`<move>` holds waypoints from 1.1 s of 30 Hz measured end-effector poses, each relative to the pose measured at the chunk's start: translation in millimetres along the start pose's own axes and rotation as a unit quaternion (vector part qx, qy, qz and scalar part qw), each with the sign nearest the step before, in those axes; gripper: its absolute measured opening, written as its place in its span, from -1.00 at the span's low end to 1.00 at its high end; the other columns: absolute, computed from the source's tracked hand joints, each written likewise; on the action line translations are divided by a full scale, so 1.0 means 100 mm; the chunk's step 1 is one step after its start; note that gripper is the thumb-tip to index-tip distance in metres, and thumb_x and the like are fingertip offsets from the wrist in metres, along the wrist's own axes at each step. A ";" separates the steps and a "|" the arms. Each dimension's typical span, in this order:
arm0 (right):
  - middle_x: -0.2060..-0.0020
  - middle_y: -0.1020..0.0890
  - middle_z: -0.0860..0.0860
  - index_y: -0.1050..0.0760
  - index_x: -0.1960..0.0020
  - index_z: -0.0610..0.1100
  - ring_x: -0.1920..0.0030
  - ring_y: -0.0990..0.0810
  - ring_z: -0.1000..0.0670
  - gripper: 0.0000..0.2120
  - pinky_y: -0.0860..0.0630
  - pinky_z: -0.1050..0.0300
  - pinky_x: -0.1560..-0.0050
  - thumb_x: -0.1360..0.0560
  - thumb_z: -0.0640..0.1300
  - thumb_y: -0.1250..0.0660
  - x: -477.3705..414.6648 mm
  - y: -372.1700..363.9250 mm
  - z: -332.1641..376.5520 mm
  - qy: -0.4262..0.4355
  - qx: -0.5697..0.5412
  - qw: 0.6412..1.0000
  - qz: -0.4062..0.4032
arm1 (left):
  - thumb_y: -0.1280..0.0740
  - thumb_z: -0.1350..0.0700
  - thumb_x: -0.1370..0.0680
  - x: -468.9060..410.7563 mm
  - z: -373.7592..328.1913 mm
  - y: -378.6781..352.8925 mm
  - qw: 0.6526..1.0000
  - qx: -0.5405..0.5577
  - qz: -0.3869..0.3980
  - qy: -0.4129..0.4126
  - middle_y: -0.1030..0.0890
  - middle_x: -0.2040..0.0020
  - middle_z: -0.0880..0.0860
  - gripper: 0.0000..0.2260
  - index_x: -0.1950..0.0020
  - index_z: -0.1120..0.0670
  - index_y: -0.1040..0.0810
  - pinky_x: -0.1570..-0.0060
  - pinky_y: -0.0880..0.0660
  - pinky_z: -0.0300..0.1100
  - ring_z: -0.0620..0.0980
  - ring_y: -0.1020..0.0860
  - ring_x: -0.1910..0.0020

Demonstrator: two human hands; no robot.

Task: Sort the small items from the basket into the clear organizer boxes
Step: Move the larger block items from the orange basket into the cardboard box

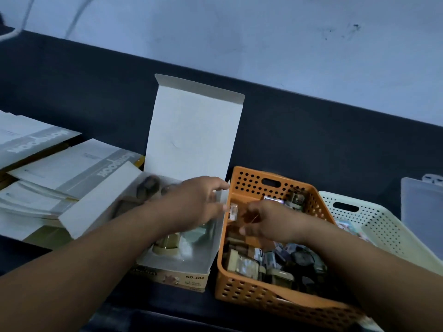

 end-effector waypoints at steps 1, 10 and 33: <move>0.07 -0.59 0.12 -0.48 -0.04 0.08 0.05 -0.63 0.01 -0.83 -0.60 0.10 0.05 -0.49 0.04 -0.40 -0.01 -0.04 -0.01 -0.003 -0.008 1.000 0.010 | -0.35 -0.05 -0.53 -0.01 -0.02 -0.05 1.000 -0.013 0.011 -0.011 -0.50 -0.32 -0.03 -0.56 -0.39 -0.11 -0.39 -0.26 -0.43 -0.05 -0.08 -0.46 -0.27; -0.02 -0.60 0.06 -0.46 -0.19 0.00 0.01 -0.57 0.06 -0.70 -0.52 0.19 0.04 -0.49 -0.04 -0.41 -0.02 -0.08 0.04 0.002 -0.063 0.996 0.056 | -0.36 -0.03 -0.52 -0.08 -0.04 -0.13 1.000 -0.016 0.026 -0.001 -0.54 -0.28 -0.02 -0.57 -0.38 -0.16 -0.39 -0.24 -0.45 -0.05 -0.11 -0.50 -0.23; 0.12 -0.70 0.02 -0.54 0.01 -0.02 0.06 -0.66 0.00 -0.76 -0.56 -0.08 -0.11 -0.38 -0.18 -0.52 0.62 0.61 -0.63 -0.022 -0.116 0.967 -0.227 | -0.37 0.00 -0.53 -0.14 -0.96 -0.56 0.973 -0.037 0.204 -0.100 -0.47 -0.33 -0.10 -0.55 -0.40 -0.18 -0.36 -0.11 -0.41 -0.30 -0.18 -0.46 -0.22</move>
Point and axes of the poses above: each hand's wrist, its own x-axis away from the middle knuckle, its own y-axis out of the back of the hand, z = x × y, the point moved 1 cm from there along -x, towards the middle knuckle
